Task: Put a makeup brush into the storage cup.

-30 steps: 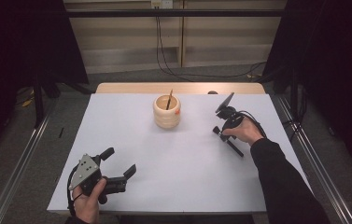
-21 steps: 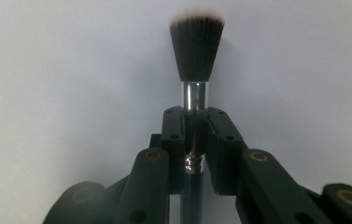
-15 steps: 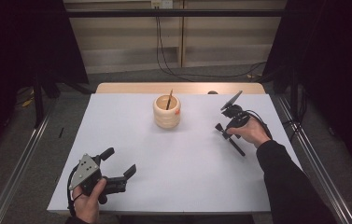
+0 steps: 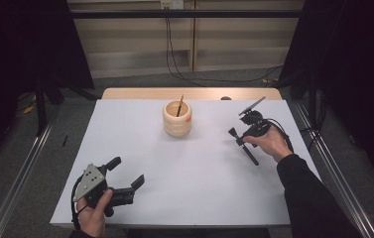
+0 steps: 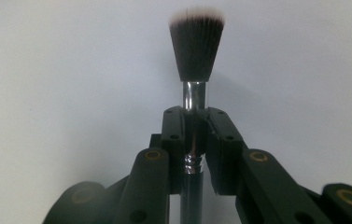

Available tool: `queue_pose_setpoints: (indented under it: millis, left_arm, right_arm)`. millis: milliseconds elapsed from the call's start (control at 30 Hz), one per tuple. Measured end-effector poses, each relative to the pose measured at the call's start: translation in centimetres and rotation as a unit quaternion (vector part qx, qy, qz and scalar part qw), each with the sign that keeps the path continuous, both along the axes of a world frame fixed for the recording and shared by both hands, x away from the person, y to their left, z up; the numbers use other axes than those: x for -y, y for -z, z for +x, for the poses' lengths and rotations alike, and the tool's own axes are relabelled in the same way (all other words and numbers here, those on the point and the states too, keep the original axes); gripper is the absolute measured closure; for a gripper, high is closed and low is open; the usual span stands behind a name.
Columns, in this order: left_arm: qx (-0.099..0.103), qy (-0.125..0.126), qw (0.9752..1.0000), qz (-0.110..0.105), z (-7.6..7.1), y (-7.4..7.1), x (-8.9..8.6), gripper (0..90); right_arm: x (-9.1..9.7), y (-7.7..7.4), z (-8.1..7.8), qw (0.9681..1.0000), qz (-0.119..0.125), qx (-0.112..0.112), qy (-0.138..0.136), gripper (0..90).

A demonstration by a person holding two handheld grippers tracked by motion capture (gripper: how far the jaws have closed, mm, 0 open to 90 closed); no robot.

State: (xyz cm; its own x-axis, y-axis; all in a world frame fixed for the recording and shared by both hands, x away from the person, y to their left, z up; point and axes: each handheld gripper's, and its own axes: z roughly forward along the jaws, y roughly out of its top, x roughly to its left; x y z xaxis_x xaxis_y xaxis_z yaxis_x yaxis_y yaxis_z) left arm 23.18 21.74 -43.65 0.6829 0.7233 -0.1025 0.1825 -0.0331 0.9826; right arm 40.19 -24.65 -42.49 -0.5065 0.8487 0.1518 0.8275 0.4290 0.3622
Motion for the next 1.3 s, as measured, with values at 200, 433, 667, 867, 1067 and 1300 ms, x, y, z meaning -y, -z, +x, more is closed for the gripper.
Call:
queue_pose_setpoints:
  millis: [200,433,667,867,1067,1300]
  left_arm:
    - [0.0,0.0,1.0,-0.003,0.0,0.0,0.0,2.0]
    - [0.001,-0.001,1.0,0.001,0.0,0.0,-0.1,2.0]
    - [0.0,-0.004,1.0,-0.001,0.0,0.0,-0.1,2.0]
    - [0.0,-0.003,1.0,-0.001,0.0,0.0,0.0,2.0]
    - [0.001,-0.003,1.0,-0.002,0.0,0.0,-0.1,2.0]
    - [0.002,-0.005,1.0,-0.001,-0.1,-0.1,-0.1,2.0]
  right_arm:
    - [0.6,-0.6,-0.6,0.9993,0.025,0.026,0.0,78.7]
    - [0.8,-0.6,-1.3,0.9981,0.041,0.045,0.005,78.7]
    - [1.3,-0.8,-2.0,0.994,0.077,0.074,0.023,78.7]
    - [1.9,-1.0,-2.7,0.9884,0.102,0.111,0.02,78.7]
    - [2.2,-1.1,-3.2,0.9827,0.12,0.139,0.023,78.7]
    - [2.7,-1.6,-3.7,0.9736,0.144,0.175,0.028,78.7]
